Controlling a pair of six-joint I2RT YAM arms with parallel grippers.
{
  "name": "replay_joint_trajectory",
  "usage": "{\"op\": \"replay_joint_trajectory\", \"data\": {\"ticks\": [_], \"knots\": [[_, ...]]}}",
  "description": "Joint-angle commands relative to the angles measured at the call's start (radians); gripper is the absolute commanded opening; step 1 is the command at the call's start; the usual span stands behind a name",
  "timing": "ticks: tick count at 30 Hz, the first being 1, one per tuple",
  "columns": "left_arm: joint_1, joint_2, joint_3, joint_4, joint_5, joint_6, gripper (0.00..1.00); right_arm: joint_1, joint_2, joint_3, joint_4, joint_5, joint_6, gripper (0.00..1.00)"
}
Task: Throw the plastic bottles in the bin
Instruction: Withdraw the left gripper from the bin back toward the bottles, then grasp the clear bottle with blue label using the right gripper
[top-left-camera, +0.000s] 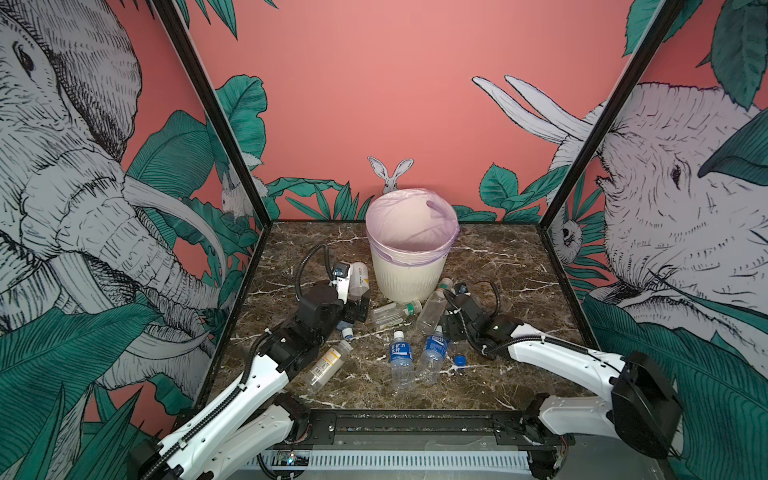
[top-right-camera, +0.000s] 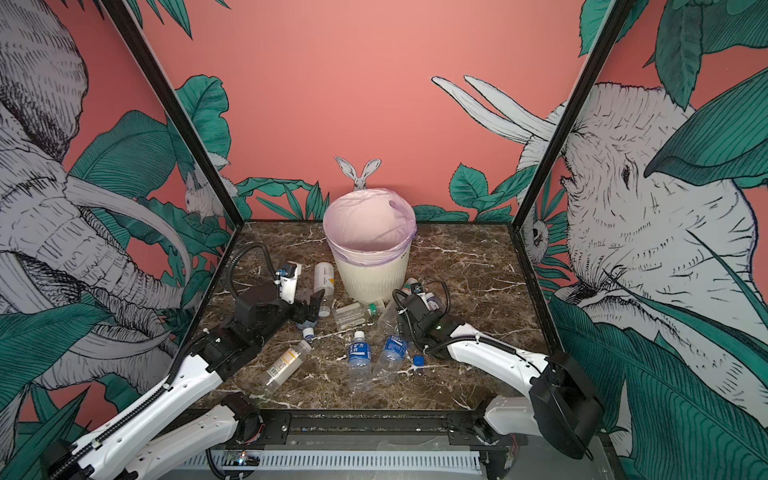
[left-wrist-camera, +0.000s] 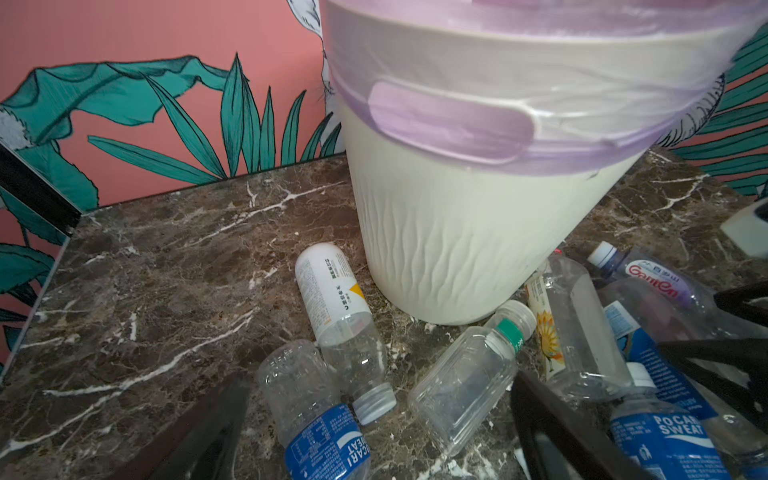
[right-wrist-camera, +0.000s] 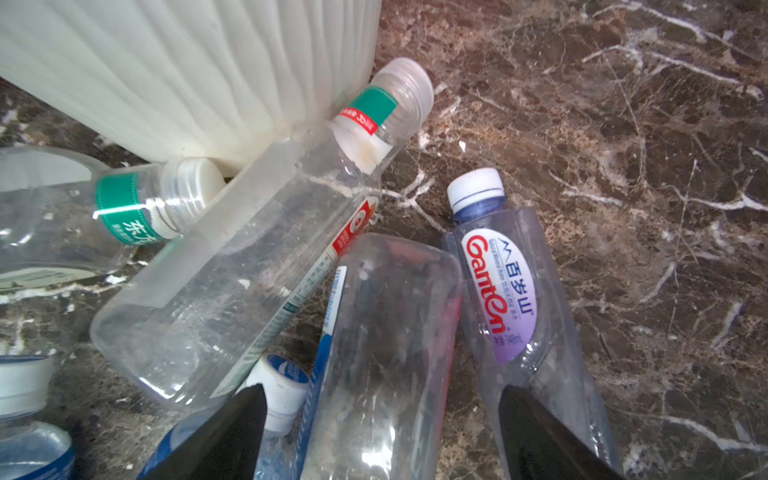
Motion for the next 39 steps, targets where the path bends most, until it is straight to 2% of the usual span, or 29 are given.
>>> {"op": "replay_joint_trajectory", "data": {"ticks": [1,14,20,32,39], "knots": [[0.006,-0.014,-0.068,0.111,0.023,-0.026,1.00,0.008,0.024,0.024,-0.029,-0.001,0.041,0.89],[0.007,-0.011,-0.234,0.259,0.055,0.017,1.00,-0.002,0.132,0.062,-0.026,-0.038,0.072,0.88],[0.006,0.017,-0.293,0.344,0.060,0.014,1.00,-0.025,0.138,0.056,-0.021,-0.050,0.082,0.83],[0.006,0.032,-0.288,0.351,0.069,0.009,1.00,-0.050,0.149,0.017,0.014,-0.068,0.086,0.80],[0.007,0.056,-0.284,0.355,0.071,0.008,1.00,-0.063,0.137,-0.026,0.055,-0.079,0.088,0.72]]}}
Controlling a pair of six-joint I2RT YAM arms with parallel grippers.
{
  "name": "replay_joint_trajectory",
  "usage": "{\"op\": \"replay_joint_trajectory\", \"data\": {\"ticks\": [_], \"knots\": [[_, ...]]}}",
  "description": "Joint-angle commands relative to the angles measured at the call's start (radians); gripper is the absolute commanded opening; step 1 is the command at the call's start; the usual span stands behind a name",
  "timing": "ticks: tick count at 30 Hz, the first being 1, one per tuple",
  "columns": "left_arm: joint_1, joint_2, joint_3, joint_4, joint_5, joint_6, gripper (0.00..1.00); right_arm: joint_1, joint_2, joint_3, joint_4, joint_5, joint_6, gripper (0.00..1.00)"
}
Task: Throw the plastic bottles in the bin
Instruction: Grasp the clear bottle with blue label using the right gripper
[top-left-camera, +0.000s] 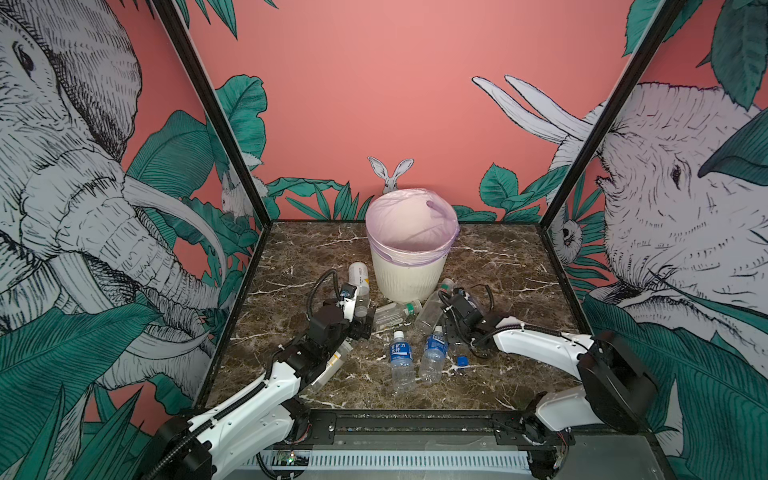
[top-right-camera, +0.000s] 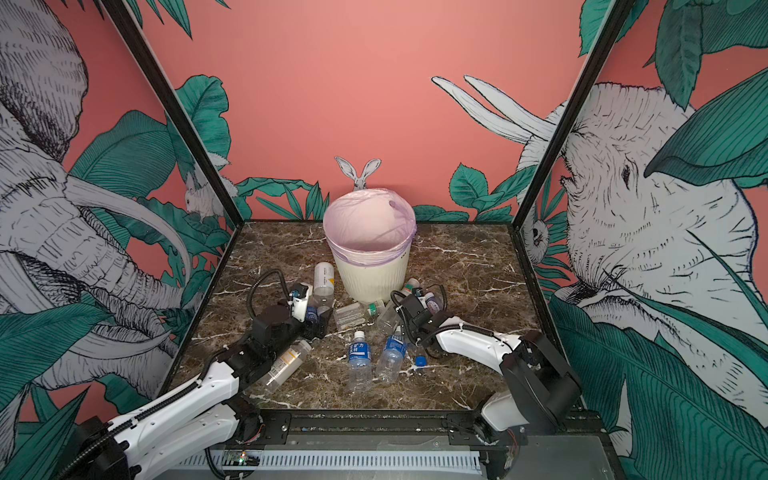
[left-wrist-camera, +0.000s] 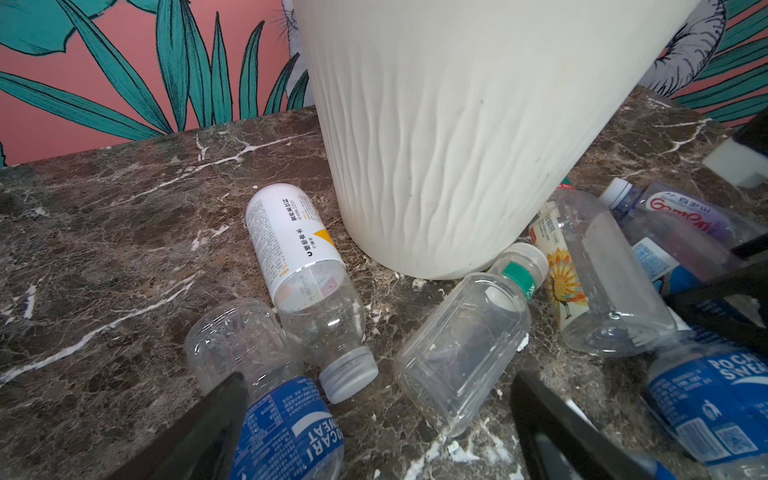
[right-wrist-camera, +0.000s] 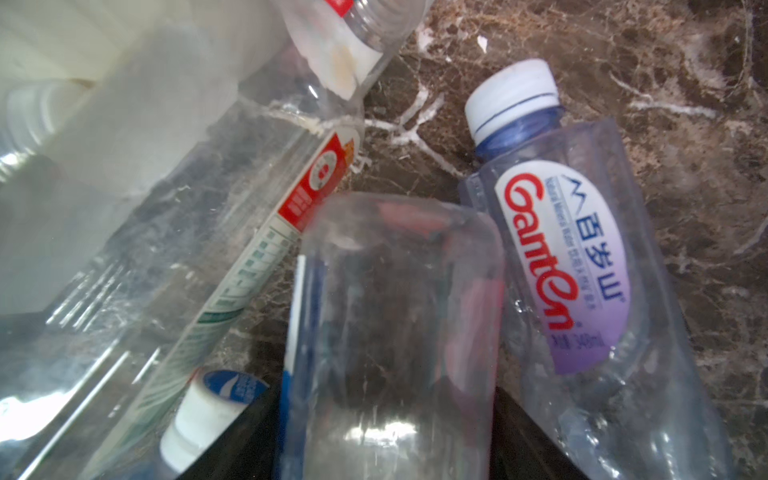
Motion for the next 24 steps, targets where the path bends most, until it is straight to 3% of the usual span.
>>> {"op": "replay_joint_trajectory", "data": {"ticks": [1,8,12,20,24], "knots": [[0.005,0.002,-0.001,0.025,0.004,0.002,1.00,-0.008,-0.010,-0.027,0.027,-0.006,0.015,0.70],[0.005,0.015,-0.002,0.031,-0.001,0.002,1.00,-0.005,-0.121,-0.082,0.056,-0.016,-0.023,0.56],[0.005,0.032,0.002,0.039,0.007,0.000,1.00,-0.001,-0.238,-0.138,0.073,-0.017,-0.052,0.58],[0.006,0.054,0.006,0.050,0.003,0.003,0.99,0.070,-0.631,-0.238,0.077,0.069,-0.151,0.57],[0.005,0.067,0.006,0.061,-0.003,0.007,1.00,0.081,-0.806,-0.210,0.024,0.102,-0.205,0.56]]}}
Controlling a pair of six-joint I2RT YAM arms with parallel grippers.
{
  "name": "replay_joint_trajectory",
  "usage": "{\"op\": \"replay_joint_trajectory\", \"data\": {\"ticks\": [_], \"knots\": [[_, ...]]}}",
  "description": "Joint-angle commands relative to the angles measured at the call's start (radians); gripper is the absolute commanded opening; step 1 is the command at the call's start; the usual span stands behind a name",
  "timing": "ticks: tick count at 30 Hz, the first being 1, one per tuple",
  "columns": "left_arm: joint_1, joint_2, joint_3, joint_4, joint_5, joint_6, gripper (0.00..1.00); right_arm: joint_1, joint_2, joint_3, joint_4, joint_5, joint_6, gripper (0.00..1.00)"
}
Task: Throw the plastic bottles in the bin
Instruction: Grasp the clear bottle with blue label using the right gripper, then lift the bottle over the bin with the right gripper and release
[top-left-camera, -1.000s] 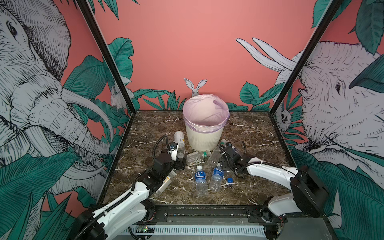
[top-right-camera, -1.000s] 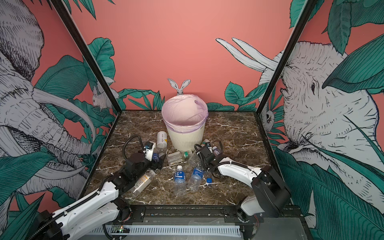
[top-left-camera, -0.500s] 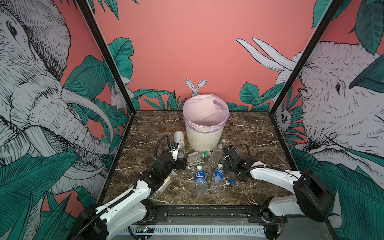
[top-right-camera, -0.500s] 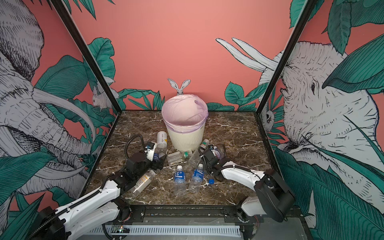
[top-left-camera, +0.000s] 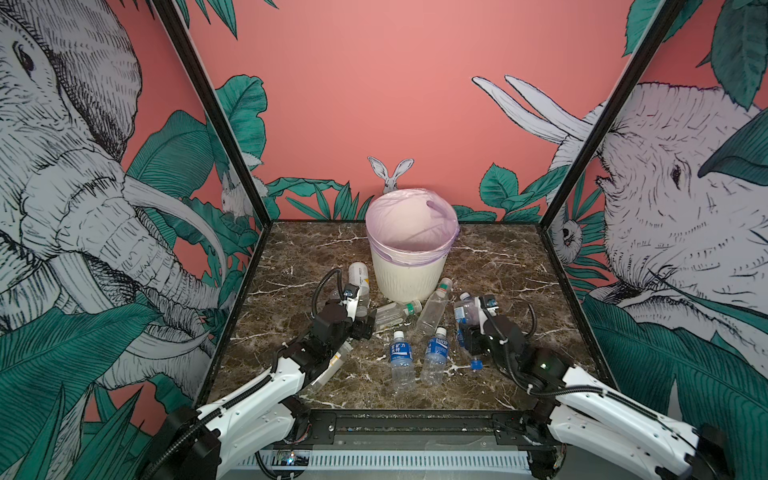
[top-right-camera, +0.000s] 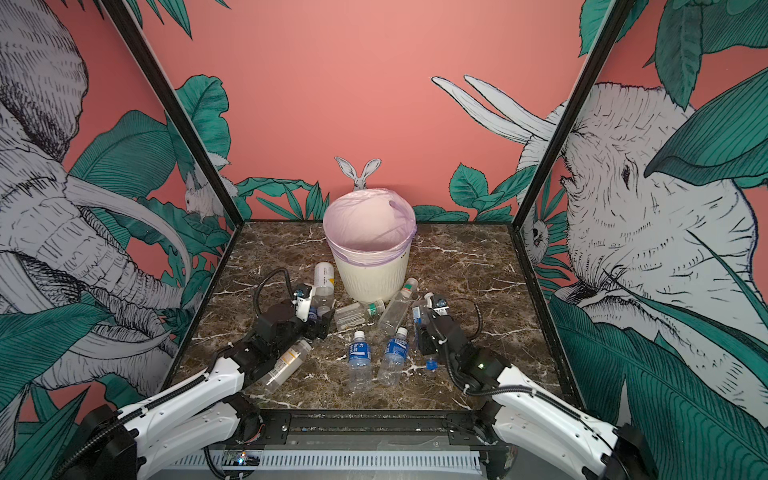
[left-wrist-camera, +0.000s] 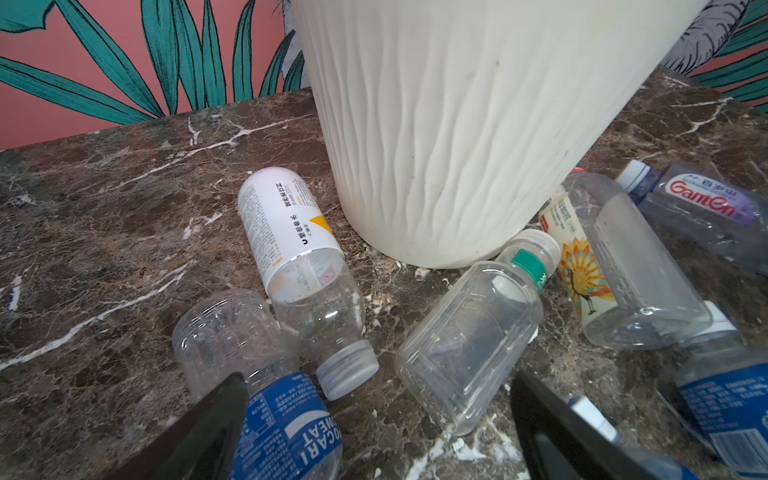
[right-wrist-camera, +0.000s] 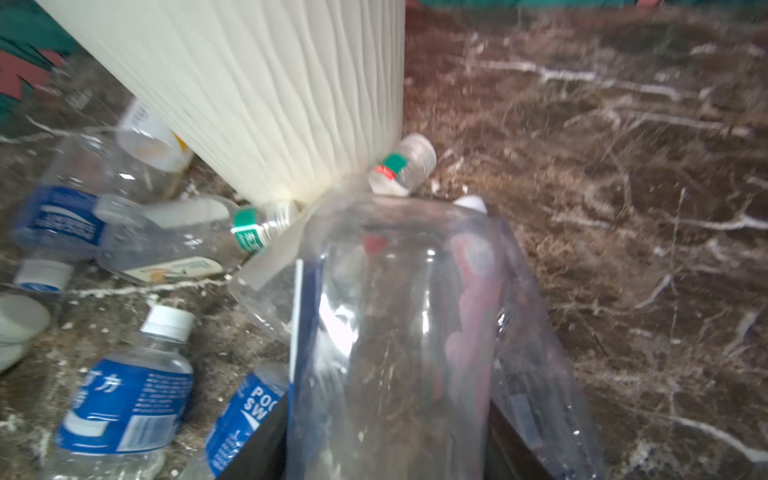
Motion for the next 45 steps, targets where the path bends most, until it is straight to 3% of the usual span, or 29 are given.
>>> {"op": "replay_joint_trajectory", "data": {"ticks": [1,5,11,17,22,23,24,26,28,33,45], "knots": [[0.004,0.008,0.007,0.031,-0.003,0.007,1.00,0.013,-0.118,0.043,-0.028,0.071,-0.072,0.56],[0.004,-0.001,0.004,0.030,-0.006,0.007,0.99,0.025,-0.172,0.146,-0.041,0.087,-0.128,0.55],[0.004,-0.003,0.000,0.032,-0.022,0.004,1.00,0.027,-0.047,0.360,0.002,0.068,-0.218,0.55],[0.004,0.004,0.004,0.035,-0.023,0.005,1.00,0.027,0.218,0.678,0.002,0.043,-0.310,0.55],[0.004,0.008,0.007,0.032,-0.033,0.008,0.99,0.015,0.506,1.057,-0.053,0.002,-0.379,0.55],[0.004,0.011,0.008,0.030,-0.036,0.007,1.00,-0.006,0.584,1.147,-0.075,-0.032,-0.380,0.59],[0.004,0.014,0.009,0.032,-0.036,0.007,1.00,-0.029,0.662,1.238,-0.099,-0.050,-0.378,0.70],[0.005,0.022,0.012,0.032,-0.035,0.004,1.00,-0.072,0.845,1.473,-0.189,-0.037,-0.393,0.98],[0.005,0.027,0.017,0.028,-0.031,0.004,1.00,-0.095,0.950,1.636,-0.253,-0.050,-0.389,0.99],[0.005,0.013,0.015,0.013,-0.038,-0.001,1.00,-0.106,0.909,1.647,-0.196,-0.015,-0.423,0.99],[0.005,-0.004,0.011,0.010,-0.035,-0.004,1.00,-0.105,0.652,1.322,-0.152,0.012,-0.411,0.99]]}}
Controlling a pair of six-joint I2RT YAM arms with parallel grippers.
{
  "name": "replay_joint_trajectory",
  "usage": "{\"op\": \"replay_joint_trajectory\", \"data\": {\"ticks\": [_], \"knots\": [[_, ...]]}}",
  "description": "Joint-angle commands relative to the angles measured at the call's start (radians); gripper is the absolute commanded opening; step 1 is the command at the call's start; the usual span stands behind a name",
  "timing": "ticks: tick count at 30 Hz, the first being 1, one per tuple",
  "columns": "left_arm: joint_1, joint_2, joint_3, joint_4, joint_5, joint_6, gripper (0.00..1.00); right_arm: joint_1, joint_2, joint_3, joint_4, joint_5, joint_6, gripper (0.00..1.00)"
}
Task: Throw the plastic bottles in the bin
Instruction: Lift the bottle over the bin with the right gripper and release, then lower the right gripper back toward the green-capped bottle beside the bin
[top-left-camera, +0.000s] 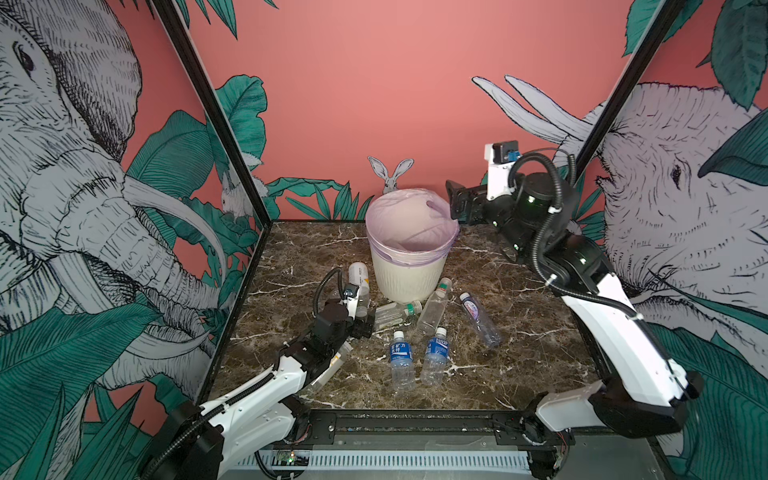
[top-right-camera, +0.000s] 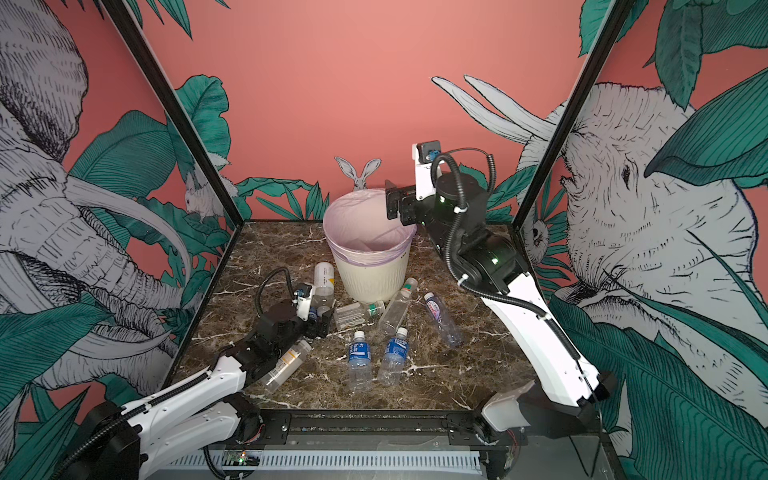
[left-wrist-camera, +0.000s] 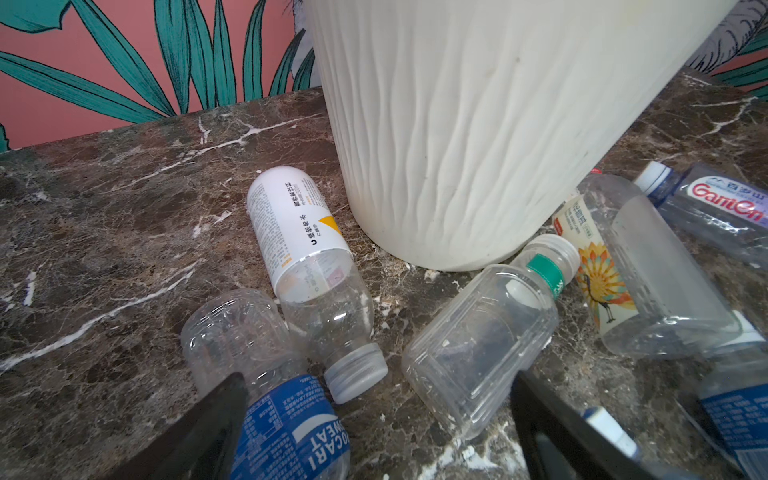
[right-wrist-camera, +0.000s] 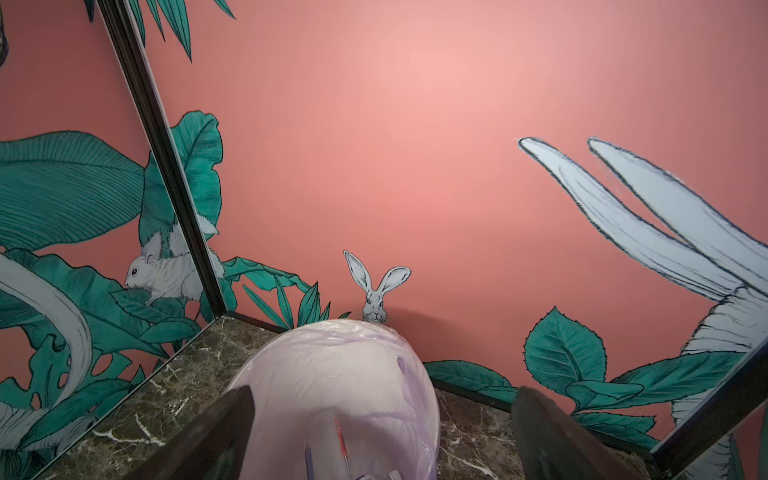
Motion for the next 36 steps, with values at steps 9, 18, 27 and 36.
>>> {"op": "replay_joint_trajectory", "data": {"ticks": [9,18,27,36], "knots": [[0.005,-0.023,0.016,-0.029,-0.024,-0.014,1.00,-0.006,-0.187,-0.456,0.064,0.081,0.075,0.99],[0.005,-0.013,0.015,-0.029,-0.004,-0.011,1.00,-0.007,-0.291,-0.750,0.046,0.086,0.224,0.99],[0.005,-0.030,0.021,-0.033,0.017,-0.007,0.98,-0.006,-0.295,-0.899,0.021,0.061,0.410,0.99],[0.005,-0.010,0.030,-0.024,0.027,-0.017,0.97,-0.002,-0.218,-0.982,0.071,0.011,0.576,0.97]]}}
